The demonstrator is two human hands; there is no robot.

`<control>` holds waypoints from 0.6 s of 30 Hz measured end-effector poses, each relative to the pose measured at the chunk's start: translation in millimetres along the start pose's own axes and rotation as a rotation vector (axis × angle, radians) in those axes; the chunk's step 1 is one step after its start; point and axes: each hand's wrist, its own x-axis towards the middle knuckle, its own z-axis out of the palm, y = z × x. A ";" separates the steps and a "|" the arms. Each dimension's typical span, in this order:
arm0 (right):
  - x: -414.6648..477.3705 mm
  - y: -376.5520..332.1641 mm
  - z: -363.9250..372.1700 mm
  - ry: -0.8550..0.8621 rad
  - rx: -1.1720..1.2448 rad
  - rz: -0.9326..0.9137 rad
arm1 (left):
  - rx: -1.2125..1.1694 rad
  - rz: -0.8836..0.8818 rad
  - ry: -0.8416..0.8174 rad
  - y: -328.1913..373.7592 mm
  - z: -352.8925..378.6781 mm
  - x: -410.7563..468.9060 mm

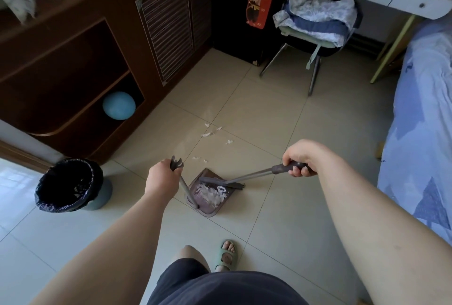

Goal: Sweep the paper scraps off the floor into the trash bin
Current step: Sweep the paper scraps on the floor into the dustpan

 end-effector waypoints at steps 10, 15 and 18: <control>-14.2 -30.5 41.8 -0.049 0.265 0.003 | -0.066 -0.030 0.042 -32.1 -44.1 20.3; -21.7 -65.7 69.0 -0.067 0.362 0.002 | -0.068 -0.027 0.037 -49.9 -72.5 36.0; -19.6 -84.6 83.8 -0.012 0.366 0.006 | -0.061 -0.023 0.022 -59.1 -86.6 46.6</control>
